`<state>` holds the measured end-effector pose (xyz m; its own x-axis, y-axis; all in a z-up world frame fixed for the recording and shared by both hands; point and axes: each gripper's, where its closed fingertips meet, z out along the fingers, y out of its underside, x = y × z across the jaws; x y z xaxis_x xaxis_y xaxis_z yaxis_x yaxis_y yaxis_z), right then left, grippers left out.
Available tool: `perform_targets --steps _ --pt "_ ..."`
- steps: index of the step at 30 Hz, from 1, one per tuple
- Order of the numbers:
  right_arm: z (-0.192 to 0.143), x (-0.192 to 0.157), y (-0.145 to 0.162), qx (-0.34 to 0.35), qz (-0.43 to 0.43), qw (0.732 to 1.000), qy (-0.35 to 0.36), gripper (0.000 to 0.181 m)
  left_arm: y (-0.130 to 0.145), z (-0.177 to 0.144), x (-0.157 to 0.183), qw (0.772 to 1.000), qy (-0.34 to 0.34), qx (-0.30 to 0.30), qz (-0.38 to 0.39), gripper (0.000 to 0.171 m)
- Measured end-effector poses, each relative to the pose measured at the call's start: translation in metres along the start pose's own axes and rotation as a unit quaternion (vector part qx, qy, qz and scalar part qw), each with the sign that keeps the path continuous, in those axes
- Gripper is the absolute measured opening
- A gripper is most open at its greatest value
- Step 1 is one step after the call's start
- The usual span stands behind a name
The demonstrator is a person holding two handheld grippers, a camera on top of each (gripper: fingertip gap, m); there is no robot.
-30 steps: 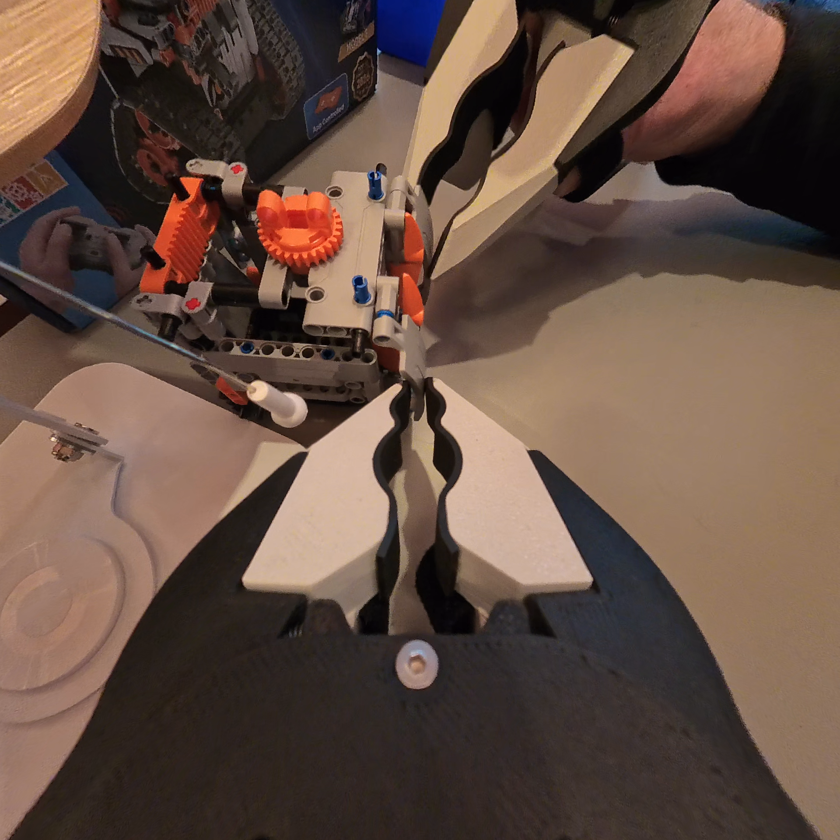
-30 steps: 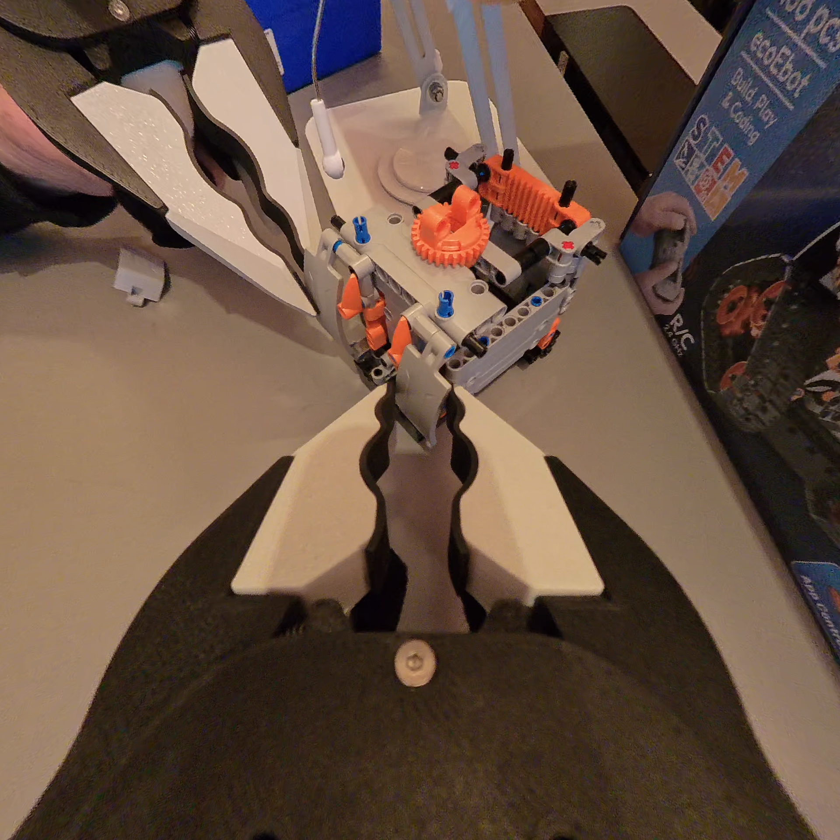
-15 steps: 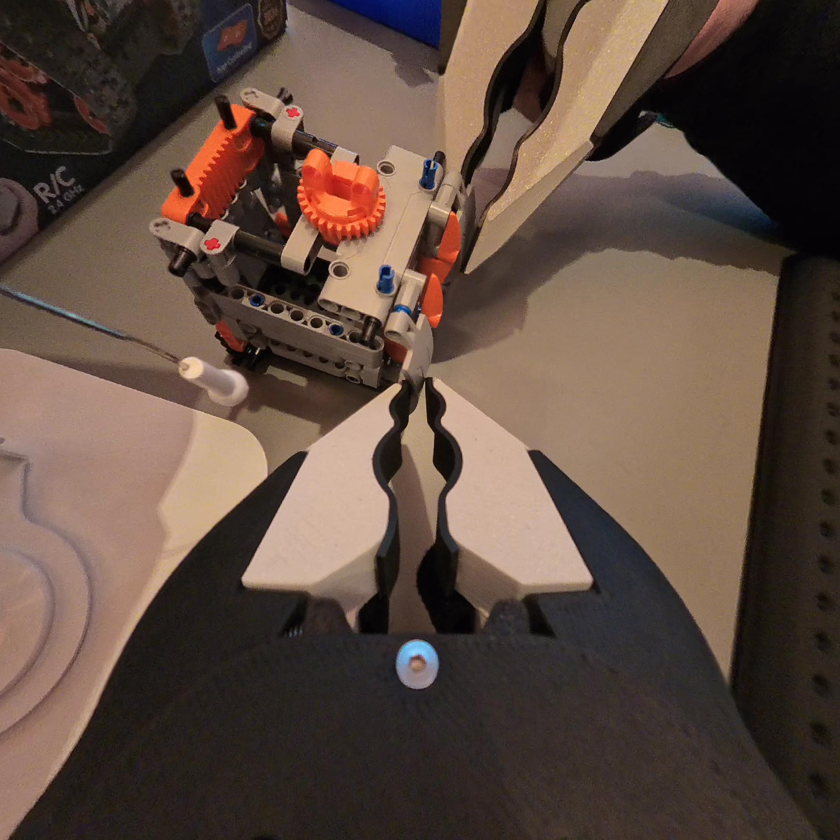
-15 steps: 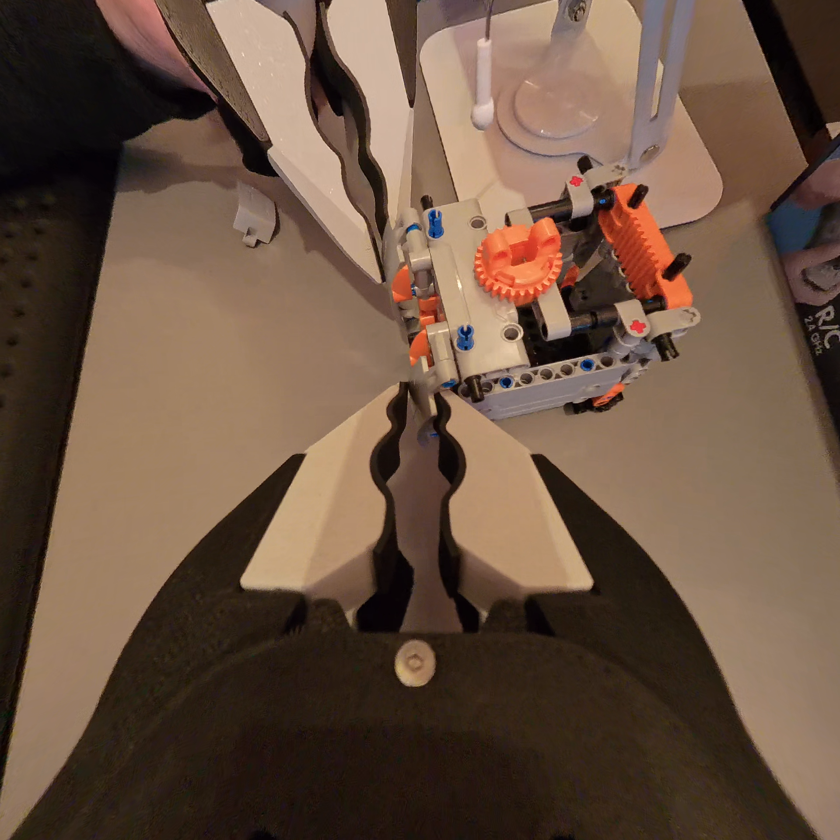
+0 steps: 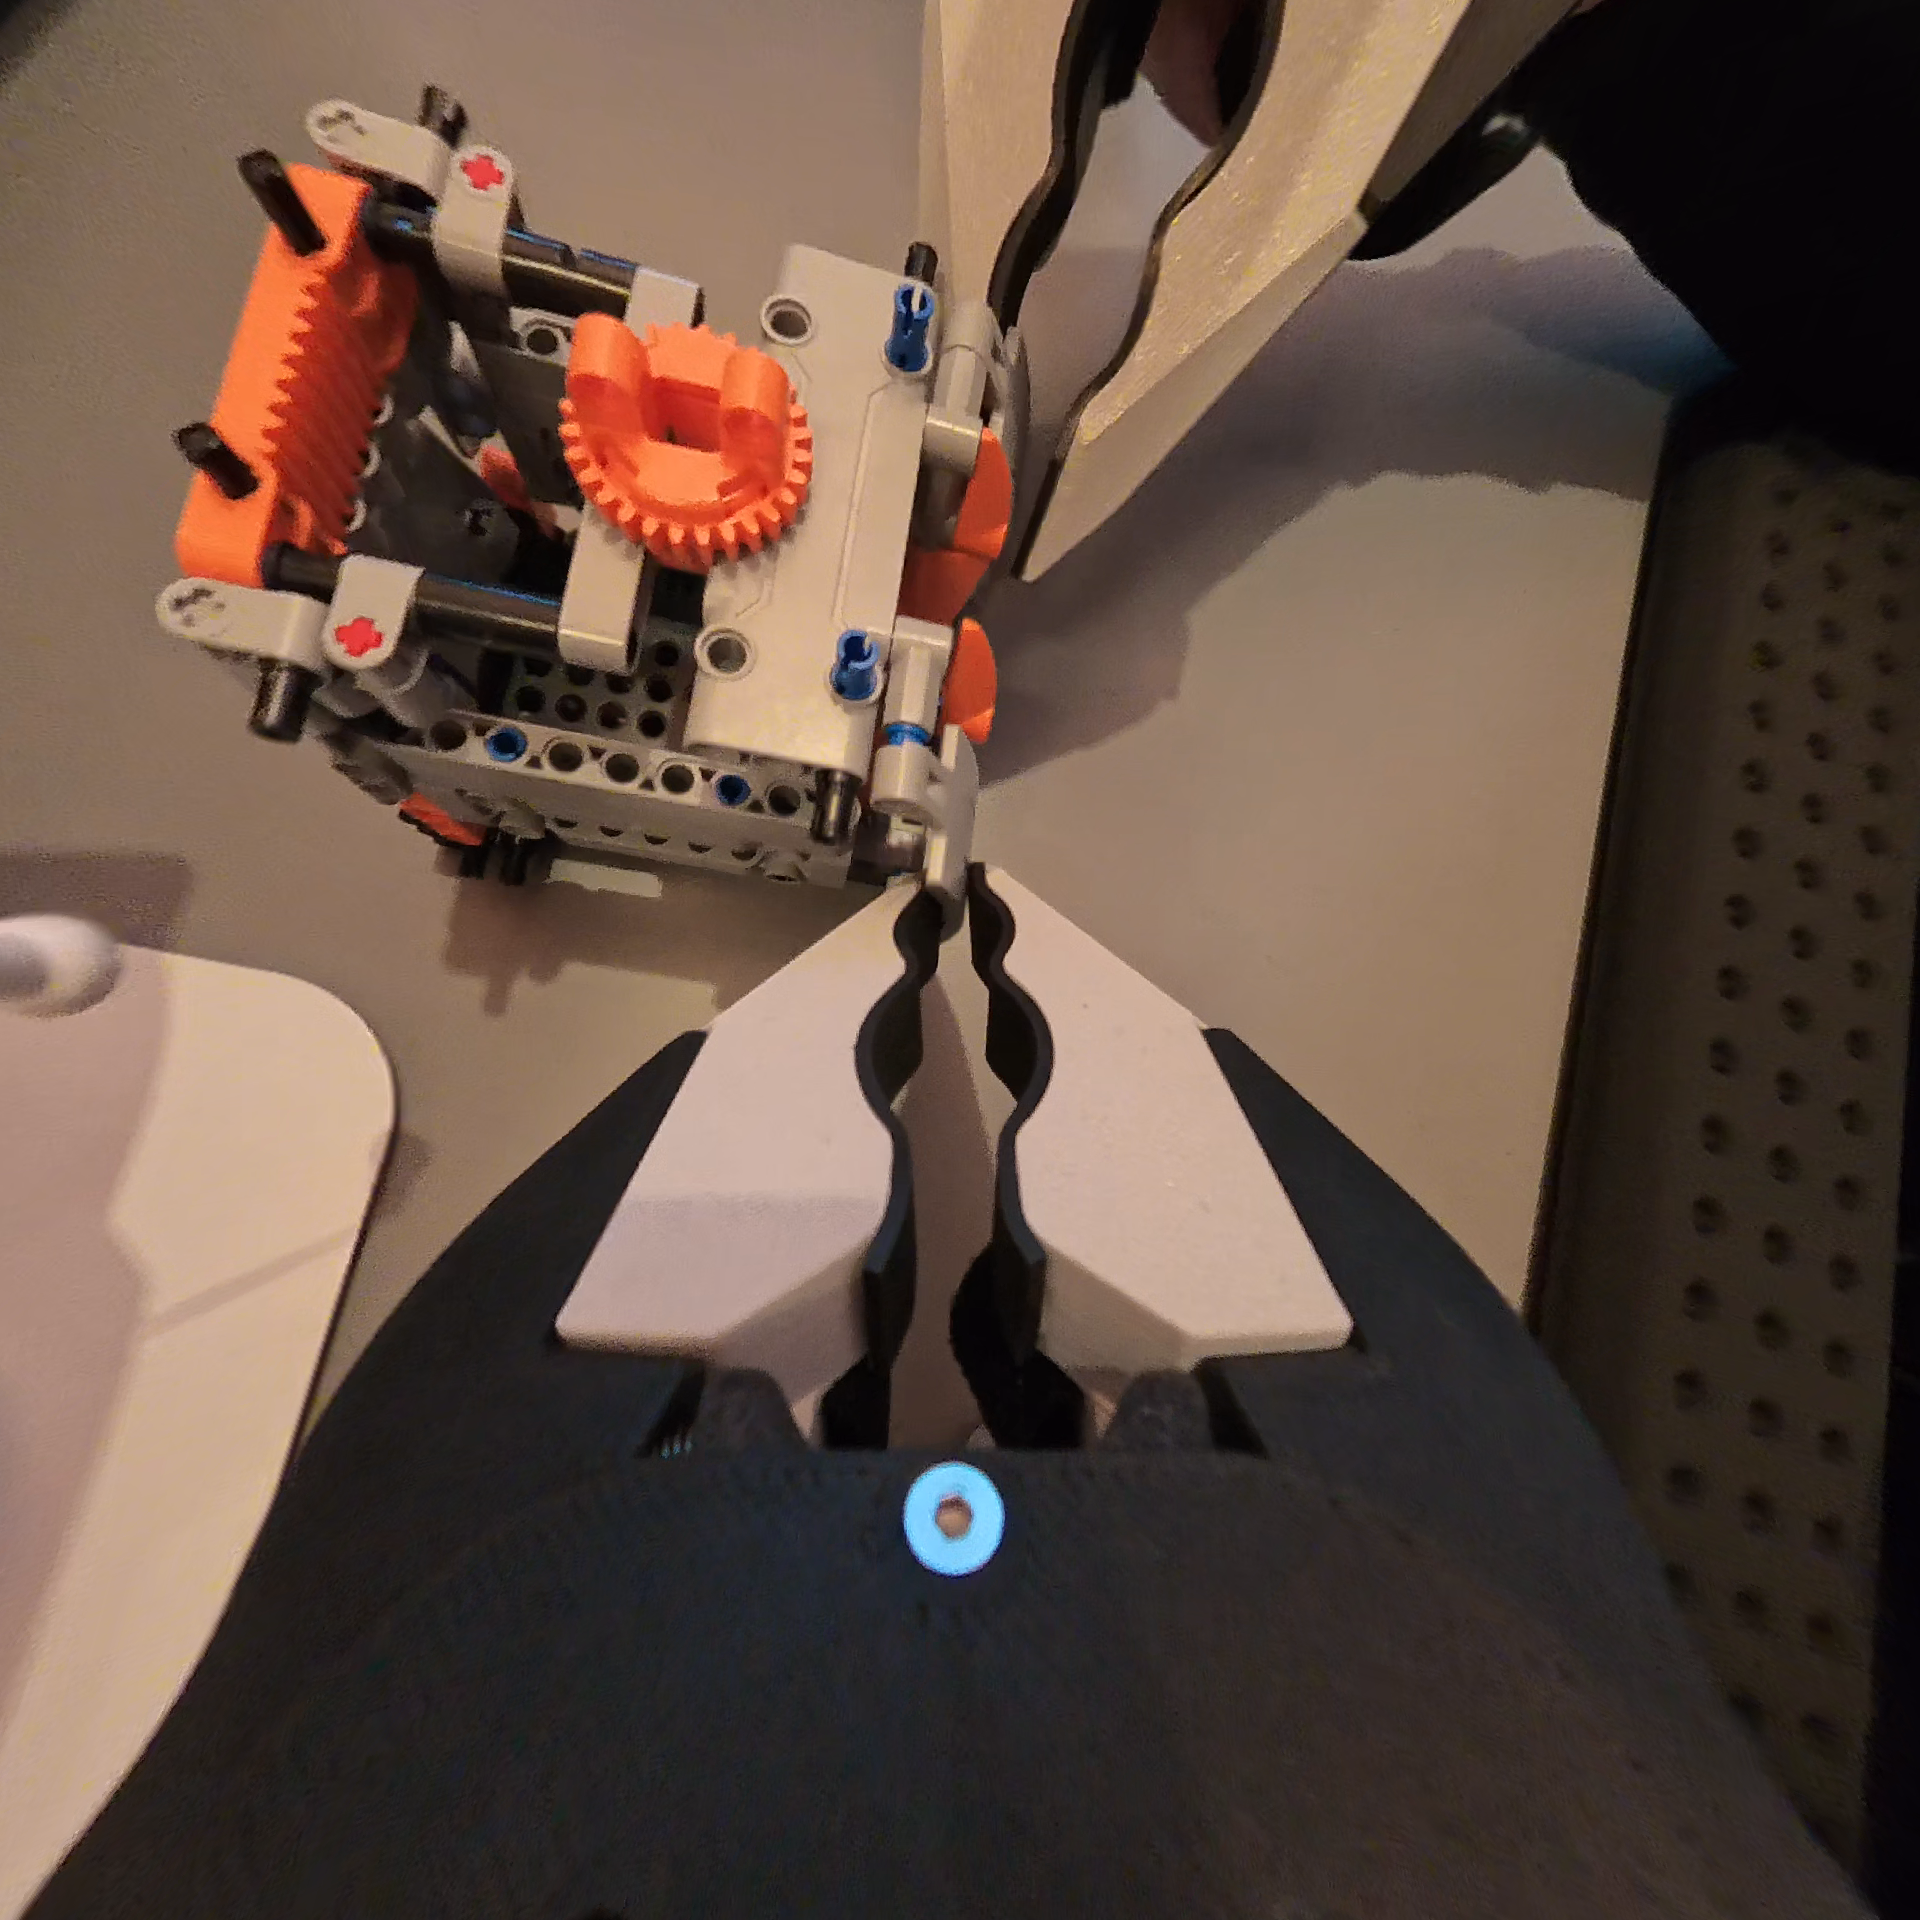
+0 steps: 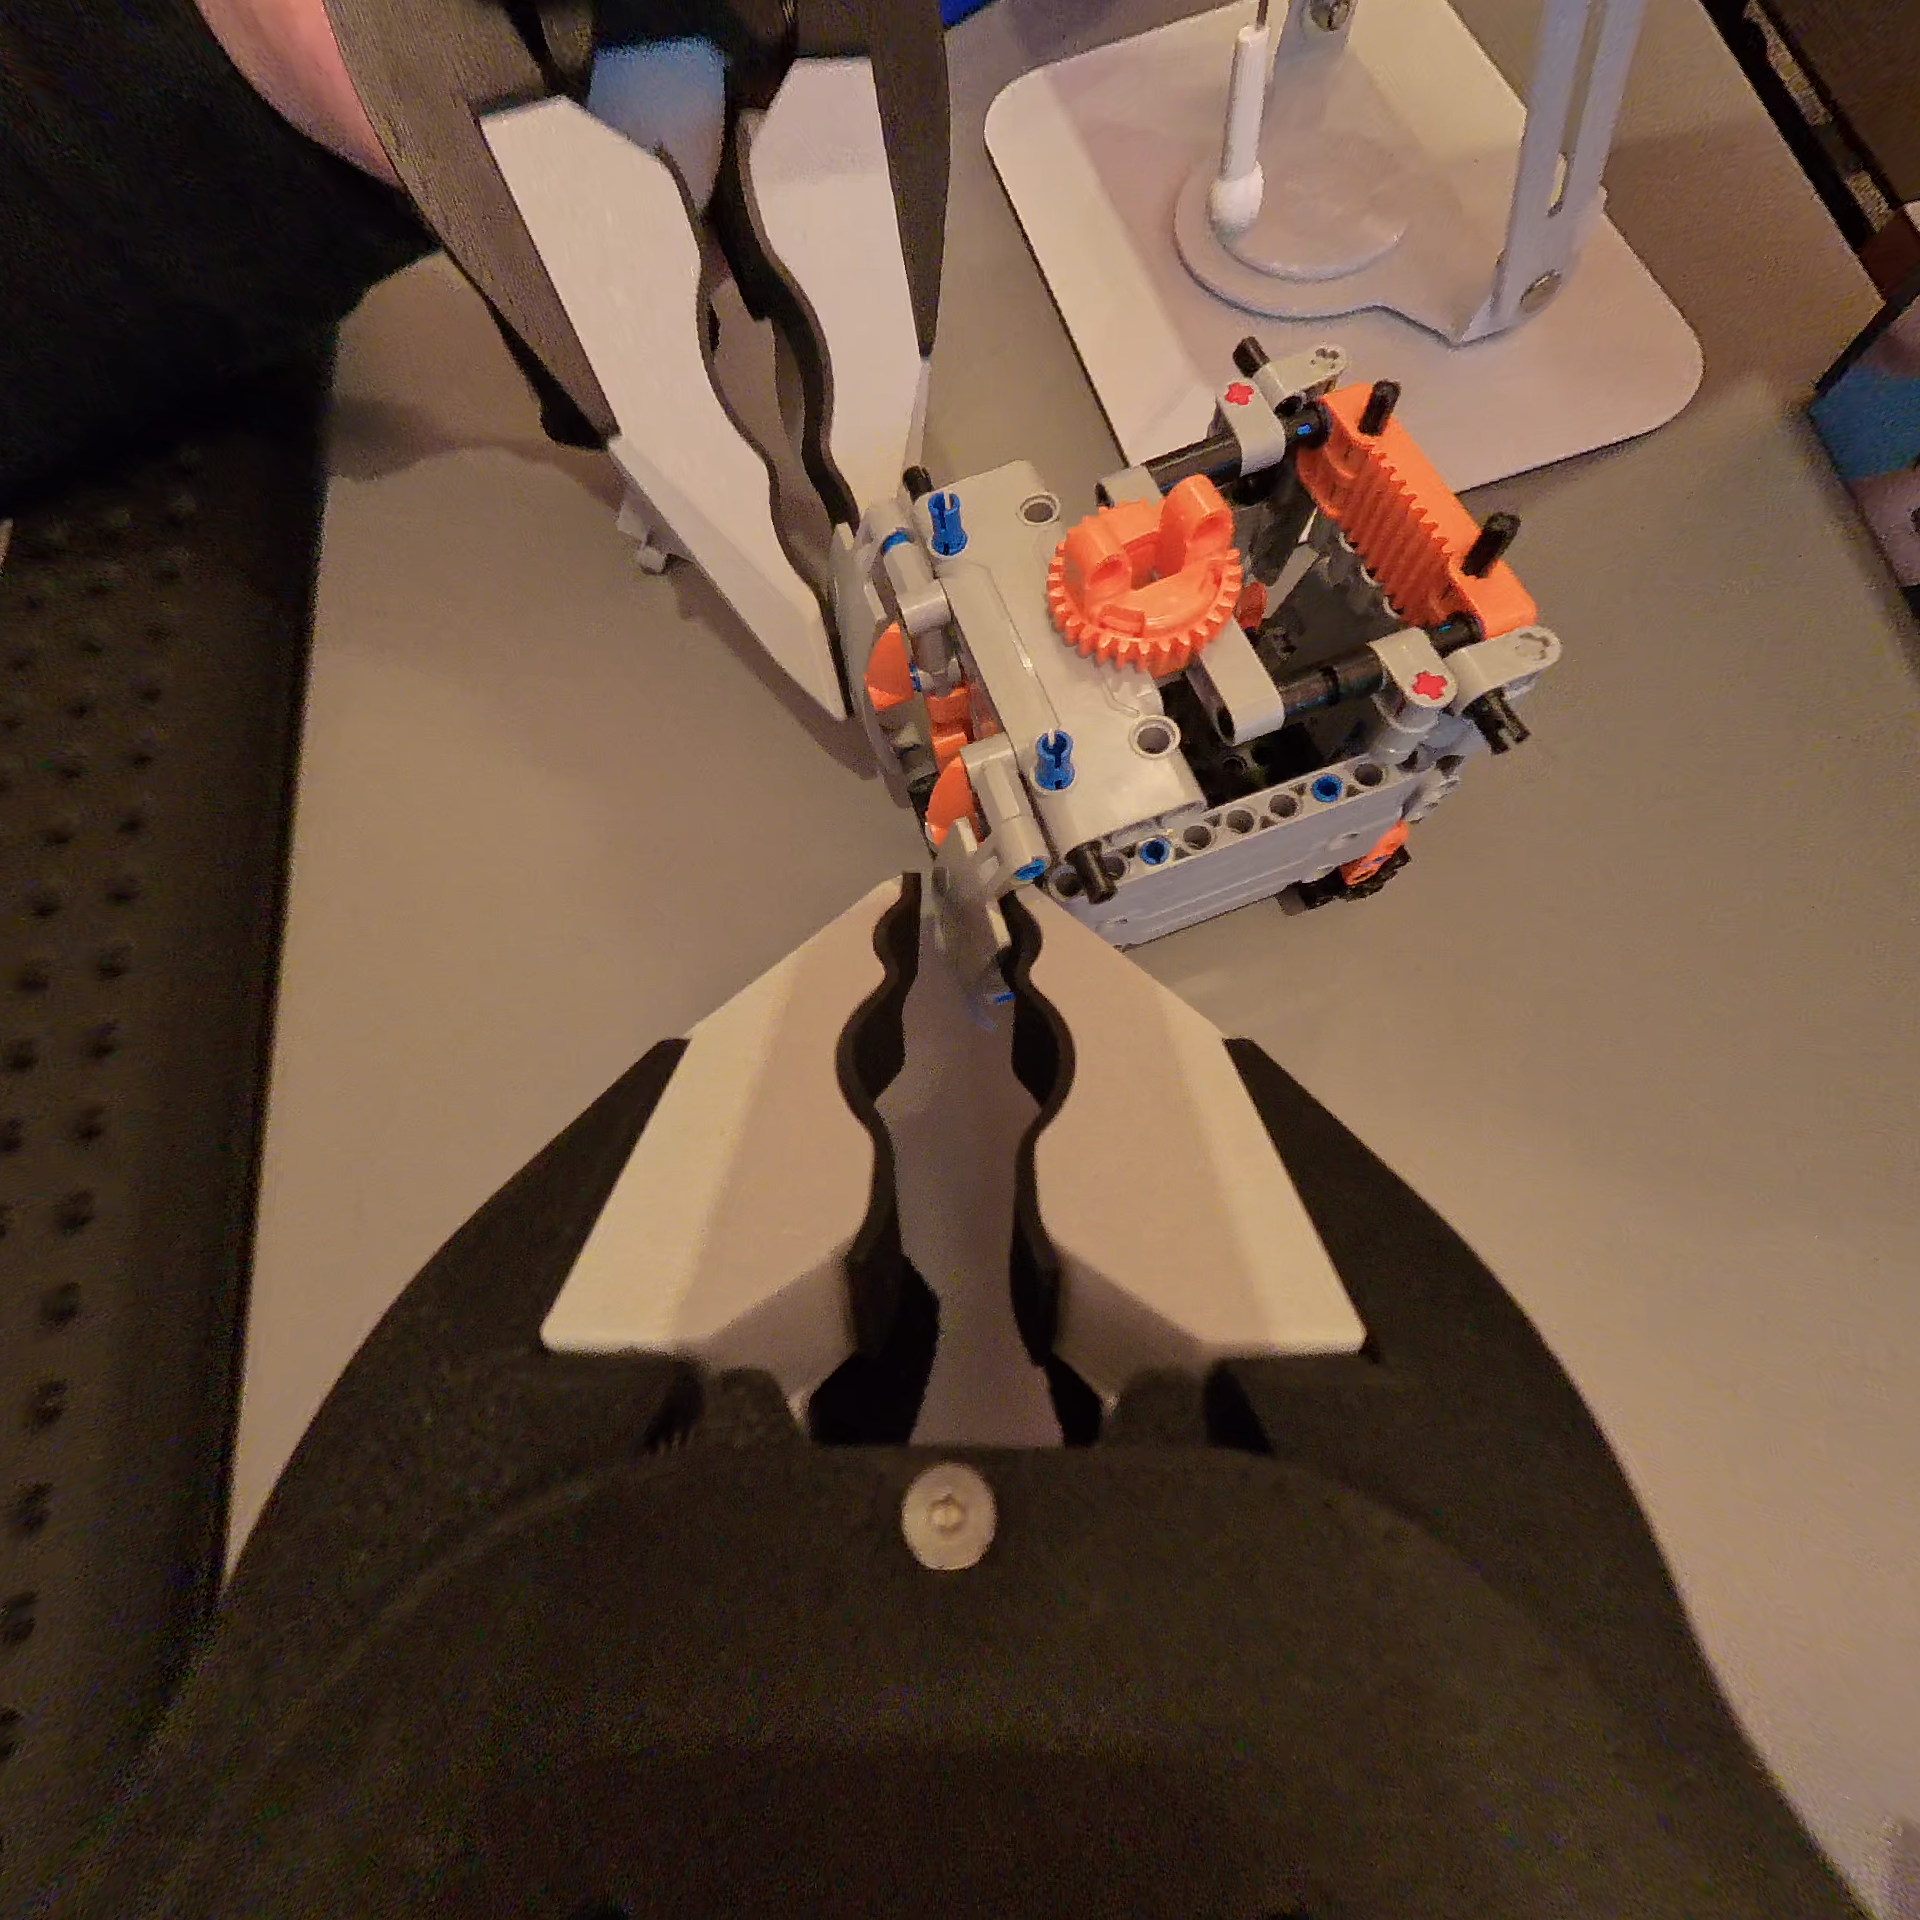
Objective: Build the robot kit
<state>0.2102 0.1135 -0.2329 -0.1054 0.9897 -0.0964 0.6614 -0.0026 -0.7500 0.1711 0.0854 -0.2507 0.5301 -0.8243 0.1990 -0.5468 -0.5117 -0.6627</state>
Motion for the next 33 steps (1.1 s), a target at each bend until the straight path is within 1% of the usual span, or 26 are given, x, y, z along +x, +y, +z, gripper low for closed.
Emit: perform_targets --steps 4,10,13,20,30,32,33 --pt "-0.0005 -0.007 0.0025 0.009 0.0 1.0 0.006 0.012 0.0011 0.0057 0.0063 1.0 -0.001 -0.013 0.017 0.002" --pt "-0.0008 -0.0104 0.0032 0.036 0.006 0.999 0.007 0.016 -0.0007 0.003 0.0053 1.0 -0.012 -0.001 0.016 0.004" --pt "-0.0012 -0.0098 0.0031 0.045 0.009 0.999 0.007 0.016 -0.0039 0.0013 0.0043 0.999 -0.024 0.019 0.015 0.004" --pt "-0.001 -0.0068 0.003 0.048 0.003 0.999 0.019 0.016 -0.0071 -0.0042 0.0003 0.998 -0.036 0.043 0.016 0.008" --pt "-0.0038 -0.0039 0.0057 0.044 0.001 0.999 0.032 0.014 -0.007 -0.0001 0.0036 0.999 -0.028 0.041 0.016 0.006" --pt "-0.0039 -0.0067 0.0059 0.043 0.001 0.999 0.024 0.021 -0.0063 0.0003 0.0027 0.999 -0.029 0.039 0.013 0.005" --pt "-0.0041 -0.0065 0.0065 0.039 -0.002 0.999 0.029 0.021 -0.0065 0.0002 0.0029 0.999 -0.027 0.04 0.012 0.005"
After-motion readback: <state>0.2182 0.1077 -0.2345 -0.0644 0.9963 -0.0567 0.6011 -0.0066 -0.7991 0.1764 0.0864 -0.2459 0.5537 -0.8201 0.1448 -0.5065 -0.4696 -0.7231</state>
